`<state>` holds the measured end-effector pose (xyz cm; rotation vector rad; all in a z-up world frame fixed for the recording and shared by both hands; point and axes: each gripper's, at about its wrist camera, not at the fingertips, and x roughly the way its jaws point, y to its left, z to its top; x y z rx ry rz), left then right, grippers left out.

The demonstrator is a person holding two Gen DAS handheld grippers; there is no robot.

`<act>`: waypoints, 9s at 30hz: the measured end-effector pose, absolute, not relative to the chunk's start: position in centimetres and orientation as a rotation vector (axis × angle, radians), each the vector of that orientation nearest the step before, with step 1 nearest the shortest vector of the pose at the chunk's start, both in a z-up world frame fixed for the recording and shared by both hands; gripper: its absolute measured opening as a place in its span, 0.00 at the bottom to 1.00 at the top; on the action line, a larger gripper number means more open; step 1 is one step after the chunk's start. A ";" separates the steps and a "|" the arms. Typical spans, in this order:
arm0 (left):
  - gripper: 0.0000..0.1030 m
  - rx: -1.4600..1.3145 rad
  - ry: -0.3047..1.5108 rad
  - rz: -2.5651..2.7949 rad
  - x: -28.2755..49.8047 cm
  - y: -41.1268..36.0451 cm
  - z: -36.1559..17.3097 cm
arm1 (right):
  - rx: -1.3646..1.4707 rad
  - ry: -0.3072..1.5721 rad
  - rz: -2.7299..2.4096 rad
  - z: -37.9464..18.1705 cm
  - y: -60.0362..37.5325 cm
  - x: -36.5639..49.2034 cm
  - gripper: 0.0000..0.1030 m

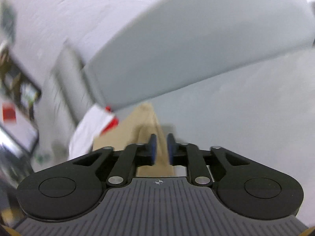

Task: Fold clothes

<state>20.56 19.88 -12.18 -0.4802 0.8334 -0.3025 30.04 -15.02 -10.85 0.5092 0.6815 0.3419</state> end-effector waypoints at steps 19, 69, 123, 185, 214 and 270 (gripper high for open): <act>0.41 -0.422 0.702 -0.070 -1.0 19.5 -6.7 | 0.325 0.639 0.291 -0.3 -17.9 3.8 0.63; 0.64 -0.898 0.720 -0.131 0.6 21.8 -18.1 | 0.426 0.890 0.571 -16.6 -11.0 6.0 0.28; 0.25 -0.934 1.084 -0.212 -5.7 16.4 -14.9 | 0.641 1.056 0.559 -10.0 -17.9 -2.2 0.17; 0.88 -0.351 0.782 -0.018 7.7 18.9 -12.0 | 0.639 0.972 0.385 -13.6 -22.0 12.3 0.69; 0.34 -0.154 0.835 -0.248 18.1 8.0 -12.8 | 0.362 0.833 0.405 -13.0 -17.6 19.2 0.17; 0.04 -0.572 1.042 -0.357 29.8 4.3 -18.7 | 0.864 1.095 0.547 -20.0 -28.2 32.9 0.35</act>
